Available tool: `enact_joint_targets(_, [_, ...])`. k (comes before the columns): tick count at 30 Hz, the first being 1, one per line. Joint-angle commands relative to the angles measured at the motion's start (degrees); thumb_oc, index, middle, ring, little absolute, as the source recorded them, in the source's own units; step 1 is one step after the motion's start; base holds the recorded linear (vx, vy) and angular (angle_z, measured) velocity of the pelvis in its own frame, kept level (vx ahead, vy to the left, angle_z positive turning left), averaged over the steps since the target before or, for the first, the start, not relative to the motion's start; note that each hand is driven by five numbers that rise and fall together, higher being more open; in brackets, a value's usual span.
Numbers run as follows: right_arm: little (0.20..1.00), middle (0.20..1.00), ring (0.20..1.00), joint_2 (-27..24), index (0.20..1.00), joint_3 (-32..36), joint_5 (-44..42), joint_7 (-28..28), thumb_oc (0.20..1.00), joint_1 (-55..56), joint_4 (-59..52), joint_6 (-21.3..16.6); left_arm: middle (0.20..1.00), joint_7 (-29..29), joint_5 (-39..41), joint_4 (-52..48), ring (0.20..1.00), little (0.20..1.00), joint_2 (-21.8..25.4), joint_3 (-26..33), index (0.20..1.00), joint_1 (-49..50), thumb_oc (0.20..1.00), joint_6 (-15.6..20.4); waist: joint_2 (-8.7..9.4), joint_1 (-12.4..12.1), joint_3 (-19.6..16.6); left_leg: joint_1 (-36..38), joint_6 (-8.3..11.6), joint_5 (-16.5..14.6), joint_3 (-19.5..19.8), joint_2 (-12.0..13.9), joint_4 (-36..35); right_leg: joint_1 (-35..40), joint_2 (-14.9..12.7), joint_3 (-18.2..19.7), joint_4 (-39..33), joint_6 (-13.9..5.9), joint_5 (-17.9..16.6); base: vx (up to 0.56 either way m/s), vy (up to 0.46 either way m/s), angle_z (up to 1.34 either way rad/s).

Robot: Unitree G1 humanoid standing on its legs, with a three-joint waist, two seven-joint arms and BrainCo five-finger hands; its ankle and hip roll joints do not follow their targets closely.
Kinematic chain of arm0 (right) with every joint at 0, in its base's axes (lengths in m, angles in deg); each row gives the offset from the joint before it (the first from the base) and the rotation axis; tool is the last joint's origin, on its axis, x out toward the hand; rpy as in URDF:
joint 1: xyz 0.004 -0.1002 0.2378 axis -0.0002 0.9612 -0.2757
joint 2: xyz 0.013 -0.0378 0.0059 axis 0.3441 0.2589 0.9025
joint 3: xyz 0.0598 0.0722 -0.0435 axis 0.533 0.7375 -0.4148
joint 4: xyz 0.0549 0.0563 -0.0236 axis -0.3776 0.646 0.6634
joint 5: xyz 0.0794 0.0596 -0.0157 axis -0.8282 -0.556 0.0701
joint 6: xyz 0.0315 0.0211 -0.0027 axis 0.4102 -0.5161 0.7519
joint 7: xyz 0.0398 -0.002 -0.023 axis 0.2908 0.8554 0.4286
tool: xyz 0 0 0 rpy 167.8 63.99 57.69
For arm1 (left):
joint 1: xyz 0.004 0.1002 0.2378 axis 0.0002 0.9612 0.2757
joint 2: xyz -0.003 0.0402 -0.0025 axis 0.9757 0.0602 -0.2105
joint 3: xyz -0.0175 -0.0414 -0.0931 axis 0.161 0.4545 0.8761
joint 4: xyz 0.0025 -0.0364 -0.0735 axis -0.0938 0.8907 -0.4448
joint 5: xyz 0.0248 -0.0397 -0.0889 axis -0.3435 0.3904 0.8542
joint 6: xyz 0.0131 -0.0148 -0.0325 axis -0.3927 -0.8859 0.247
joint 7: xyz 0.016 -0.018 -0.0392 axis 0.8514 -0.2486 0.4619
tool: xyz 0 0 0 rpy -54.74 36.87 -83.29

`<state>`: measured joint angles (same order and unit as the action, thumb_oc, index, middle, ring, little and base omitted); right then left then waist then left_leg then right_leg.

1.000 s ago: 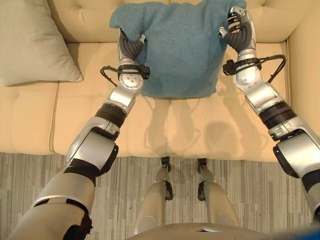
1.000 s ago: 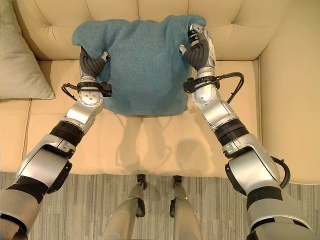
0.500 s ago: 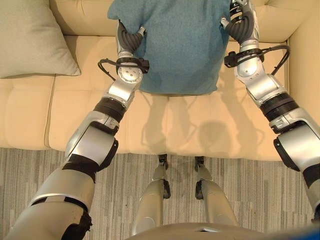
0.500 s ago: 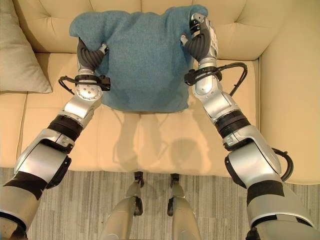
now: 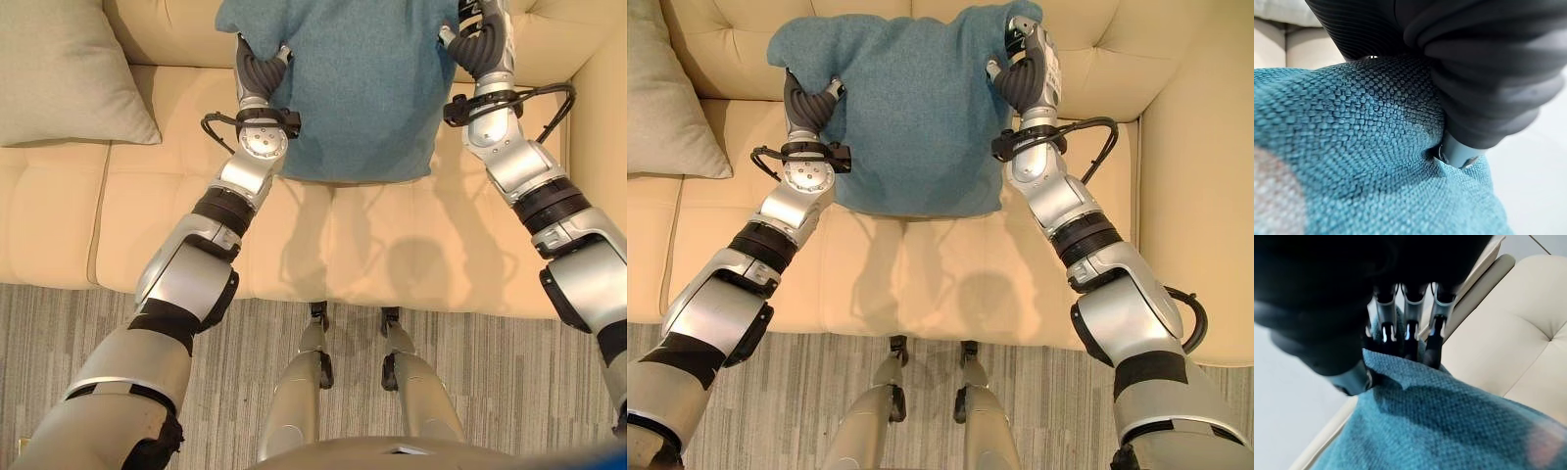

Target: Pick up all the scattered cushions and arrange them neatly on the sofa.

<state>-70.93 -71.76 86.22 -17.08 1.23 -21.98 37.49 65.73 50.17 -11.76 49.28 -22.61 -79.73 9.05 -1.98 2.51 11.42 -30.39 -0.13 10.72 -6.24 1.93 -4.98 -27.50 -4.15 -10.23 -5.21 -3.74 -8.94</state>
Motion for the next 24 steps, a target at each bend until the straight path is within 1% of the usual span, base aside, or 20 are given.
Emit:
enact_joint_targets(1, [0.2, 0.2, 0.2, 2.55, 0.2, 0.85, 3.18, 2.14, 0.2, -10.73, -3.98, -4.7, 0.2, 0.65, -0.91, -3.17, 0.2, 0.2, -3.8, -4.6, 0.2, -12.53, 0.2, 7.38, 2.94, -1.08, -3.66, 1.8, 6.93, -4.02, -0.99, -0.04, -0.02, -0.1, -3.25, -0.4, 0.37, -5.74, 1.93, 0.0, 0.0, 0.0])
enact_joint_targets(8, [0.2, 0.2, 0.2, 2.1, 0.2, 0.81, 5.07, 4.19, 0.2, -12.85, -4.43, -4.8, 0.2, 2.38, -1.71, -3.84, 0.2, 0.2, -3.43, -4.66, 0.2, -15.09, 0.2, 7.9, 2.91, -1.12, -3.65, 1.78, 6.82, -4.02, -1.06, 0.04, -0.02, -0.21, -3.22, -0.51, 0.51, -5.84, 2.07, 0.03, -0.001, 0.0])
enact_joint_targets(11, [0.2, 0.2, 0.2, 1.03, 0.2, 0.53, 5.38, 5.03, 0.2, -14.68, -4.4, -4.77, 0.2, 2.93, -2.45, -4.01, 0.2, 0.2, -2.54, -5.05, 0.2, -16.82, 0.2, 7.81, 2.89, -1.11, -3.81, 1.62, 6.75, -4.13, -1.15, -0.06, -0.02, -0.4, -3.2, -0.43, 0.54, -5.93, 2.05, 0.0, 0.0, 0.0])
enact_joint_targets(14, [0.2, 0.2, 0.2, 0.45, 0.2, 1.8, 5.29, 6.47, 0.2, -15.35, -5.13, -5.03, 0.2, 3.81, -2.4, -4.79, 0.2, 0.2, -1.89, -4.6, 0.2, -17.79, 0.2, 7.98, 2.82, -1.08, -3.91, 1.48, 6.76, -4.26, -1.11, -0.08, -0.02, -0.58, -3.22, -0.49, 0.59, -5.94, 2.18, 0.02, 0.006, 0.0])
enact_joint_targets(18, [0.2, 0.2, 0.2, 0.0, 0.2, 1.53, 4.86, 6.43, 0.2, -15.74, -3.85, -5.15, 0.2, 3.35, -2.95, -3.72, 0.2, 0.2, -1.66, -4.95, 0.2, -18.51, 0.2, 7.52, 2.85, -1.08, -3.96, 1.52, 6.68, -4.35, -1.09, -0.16, -0.02, -0.55, -3.25, -0.57, 0.63, -5.94, 2.16, 0.0, 0.0, 0.0])
enact_joint_targets(24, [0.2, 0.2, 0.2, 0.33, 0.2, -0.96, 2.2, 4.67, 0.2, -17.13, 2.02, -5.32, 0.2, 1.22, -0.82, 2.31, 0.2, 0.2, -1.23, -5.54, 0.2, -19.85, 0.2, 6.84, 2.73, -1.07, -3.32, 0.28, 6.74, -3.91, -1.01, -0.22, -0.02, -1.89, -3.35, -0.65, 0.68, -6.04, 1.73, 0.0, 0.0, 0.0])
